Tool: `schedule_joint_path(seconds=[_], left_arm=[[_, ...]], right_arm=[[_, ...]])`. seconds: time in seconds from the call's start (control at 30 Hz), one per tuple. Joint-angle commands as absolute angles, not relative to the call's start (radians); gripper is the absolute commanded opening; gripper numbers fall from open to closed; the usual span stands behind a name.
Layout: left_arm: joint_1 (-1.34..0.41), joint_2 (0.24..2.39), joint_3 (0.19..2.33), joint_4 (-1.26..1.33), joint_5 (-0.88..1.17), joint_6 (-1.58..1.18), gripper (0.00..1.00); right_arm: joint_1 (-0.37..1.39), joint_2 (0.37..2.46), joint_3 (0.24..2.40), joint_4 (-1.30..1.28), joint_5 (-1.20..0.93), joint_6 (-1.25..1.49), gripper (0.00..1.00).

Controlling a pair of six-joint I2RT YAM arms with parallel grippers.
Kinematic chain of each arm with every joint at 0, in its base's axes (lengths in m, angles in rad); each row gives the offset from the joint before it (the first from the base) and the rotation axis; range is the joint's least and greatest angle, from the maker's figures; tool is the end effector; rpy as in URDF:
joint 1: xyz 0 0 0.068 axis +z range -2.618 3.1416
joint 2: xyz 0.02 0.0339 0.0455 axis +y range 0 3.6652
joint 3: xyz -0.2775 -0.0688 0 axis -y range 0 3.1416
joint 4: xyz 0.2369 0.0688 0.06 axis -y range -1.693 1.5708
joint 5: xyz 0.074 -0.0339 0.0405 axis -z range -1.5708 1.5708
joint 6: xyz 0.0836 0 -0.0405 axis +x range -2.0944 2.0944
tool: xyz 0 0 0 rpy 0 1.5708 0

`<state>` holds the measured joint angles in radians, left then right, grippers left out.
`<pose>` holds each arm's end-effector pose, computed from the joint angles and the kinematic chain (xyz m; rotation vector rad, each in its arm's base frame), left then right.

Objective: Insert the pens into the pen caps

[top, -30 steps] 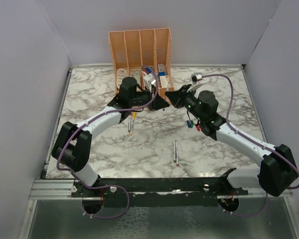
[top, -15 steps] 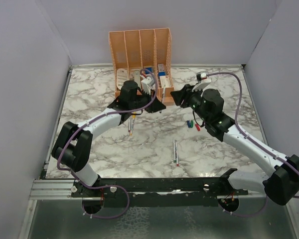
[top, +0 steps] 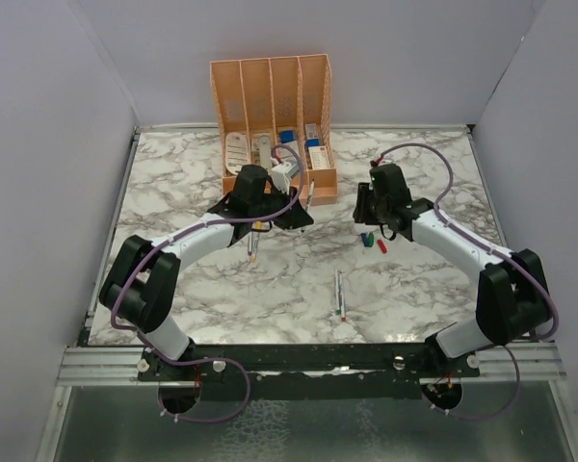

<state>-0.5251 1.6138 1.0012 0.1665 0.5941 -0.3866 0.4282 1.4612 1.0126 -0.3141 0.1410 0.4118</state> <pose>0.3136 -0.2358 0.2418 0.5486 2.0637 -1.1580 0.3164 0.1315 0.2323 0.0514 2.3377 0.2568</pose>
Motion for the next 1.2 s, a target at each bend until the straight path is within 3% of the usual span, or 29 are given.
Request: schedule_joint_path(seconds=[0.0,0.53,1.17], left_arm=[[-0.528,1.602,0.983,0.172,0.615,-0.396,0.00],[-0.528,1.645,0.995,0.173,0.665,-0.409,0.00],[-0.529,1.686,1.019,0.180,0.690,-0.430,0.00]], right_arm=[[0.430,1.515,1.038,-0.400,0.095,0.375,0.38],[0.428,1.714,1.144,-0.435,0.121,0.318,0.38],[0.377,1.797,1.137,-0.422,0.107,0.325,0.44]])
